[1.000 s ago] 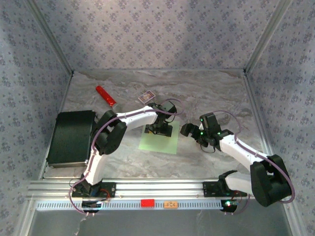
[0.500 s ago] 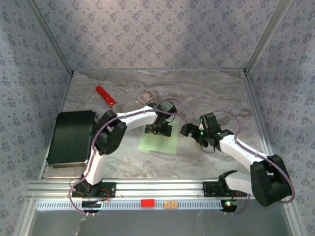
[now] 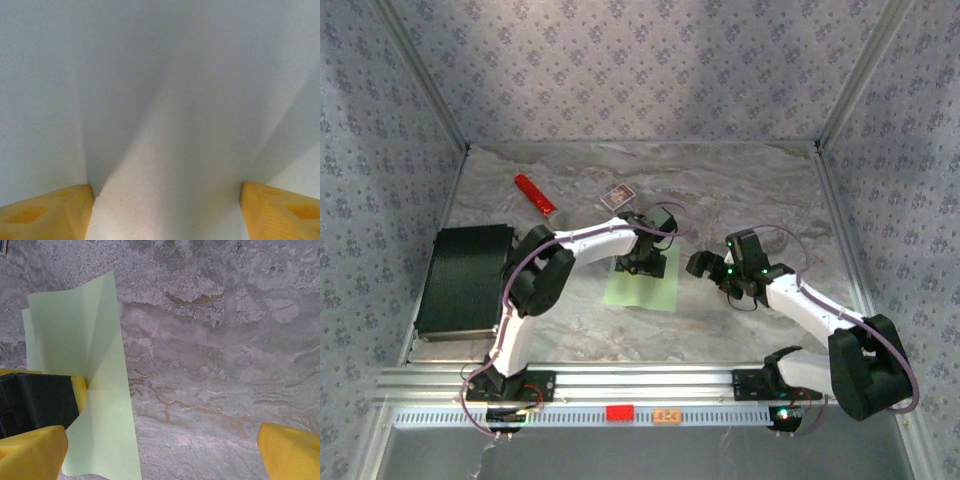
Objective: Fold a paper plane with a square sheet of paper (pick it up from the middle)
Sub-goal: First fold the square sheet of paper in half at the center of the table.
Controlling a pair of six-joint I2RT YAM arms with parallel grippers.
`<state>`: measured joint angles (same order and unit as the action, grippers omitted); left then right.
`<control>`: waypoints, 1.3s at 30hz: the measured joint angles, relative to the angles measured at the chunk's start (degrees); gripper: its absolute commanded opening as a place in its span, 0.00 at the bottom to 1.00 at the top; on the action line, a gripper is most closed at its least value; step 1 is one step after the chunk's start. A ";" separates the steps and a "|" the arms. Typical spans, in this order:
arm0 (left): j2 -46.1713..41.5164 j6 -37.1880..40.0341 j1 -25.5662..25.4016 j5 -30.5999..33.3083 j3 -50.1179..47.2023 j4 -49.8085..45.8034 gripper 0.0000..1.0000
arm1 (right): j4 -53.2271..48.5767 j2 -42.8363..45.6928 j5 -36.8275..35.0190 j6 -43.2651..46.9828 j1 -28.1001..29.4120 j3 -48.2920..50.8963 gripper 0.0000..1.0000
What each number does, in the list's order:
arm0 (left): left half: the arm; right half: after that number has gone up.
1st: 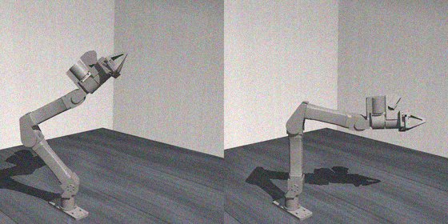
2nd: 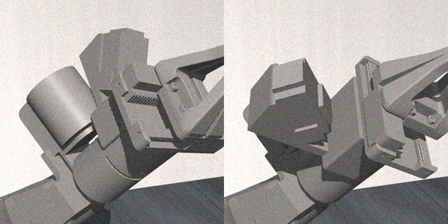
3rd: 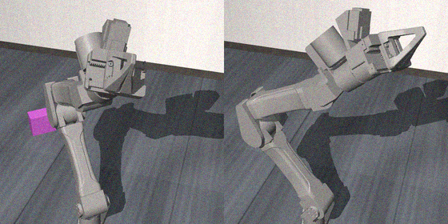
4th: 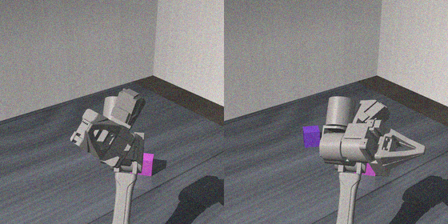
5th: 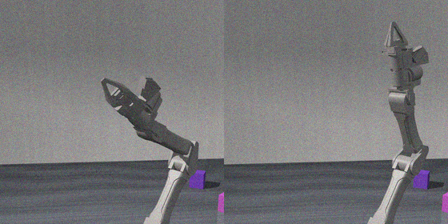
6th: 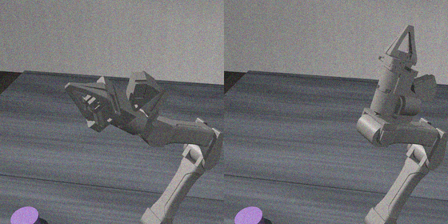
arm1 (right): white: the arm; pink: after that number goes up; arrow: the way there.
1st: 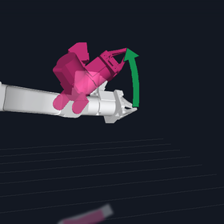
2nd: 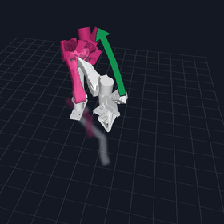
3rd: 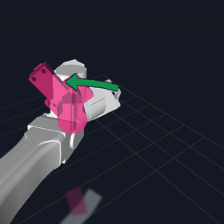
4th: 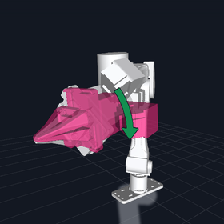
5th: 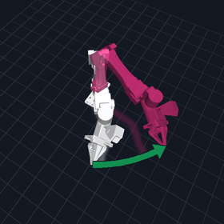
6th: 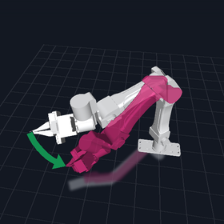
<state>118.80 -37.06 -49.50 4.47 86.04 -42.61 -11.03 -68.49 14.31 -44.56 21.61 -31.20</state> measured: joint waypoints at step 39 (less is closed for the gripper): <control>-18.73 -15.96 7.04 -37.62 -27.76 54.18 0.38 | -7.89 11.91 -3.06 -0.24 -5.25 -1.01 0.99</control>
<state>100.07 -53.01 -42.46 -33.15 58.28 11.57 -18.92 -56.58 11.25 -44.80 16.36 -32.21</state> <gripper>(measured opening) 0.380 0.990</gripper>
